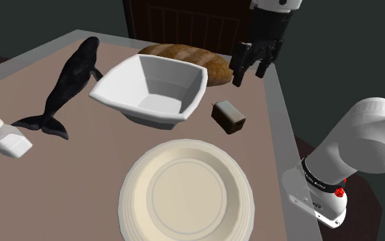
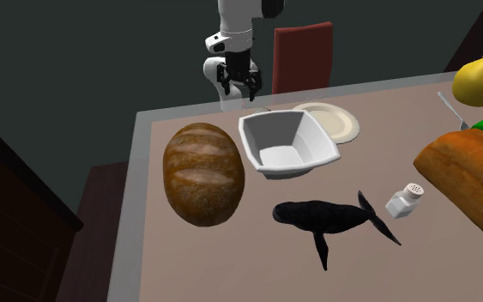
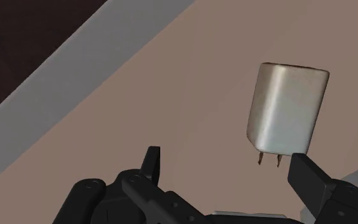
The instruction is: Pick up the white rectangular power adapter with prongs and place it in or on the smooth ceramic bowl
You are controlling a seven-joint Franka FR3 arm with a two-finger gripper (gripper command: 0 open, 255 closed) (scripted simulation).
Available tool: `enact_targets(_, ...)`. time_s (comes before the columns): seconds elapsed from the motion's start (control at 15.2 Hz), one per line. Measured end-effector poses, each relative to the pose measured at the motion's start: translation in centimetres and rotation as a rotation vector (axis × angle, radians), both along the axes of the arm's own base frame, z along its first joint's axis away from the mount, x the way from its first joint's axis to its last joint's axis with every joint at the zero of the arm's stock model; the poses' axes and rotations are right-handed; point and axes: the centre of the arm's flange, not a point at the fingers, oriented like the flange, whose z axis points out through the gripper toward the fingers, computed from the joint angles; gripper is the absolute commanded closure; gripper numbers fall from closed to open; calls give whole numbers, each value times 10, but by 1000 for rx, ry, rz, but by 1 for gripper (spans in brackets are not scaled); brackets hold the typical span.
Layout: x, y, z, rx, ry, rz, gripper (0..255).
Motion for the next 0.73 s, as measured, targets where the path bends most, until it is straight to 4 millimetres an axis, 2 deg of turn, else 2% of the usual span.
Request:
enact_targets(0.33, 6, 59, -23, -11, -14, -19, 0)
enact_targets(0.46, 4, 67, -32, -11, -16, -21, 0)
enact_targets(0.73, 5, 69, -52, -11, -16, -22, 0)
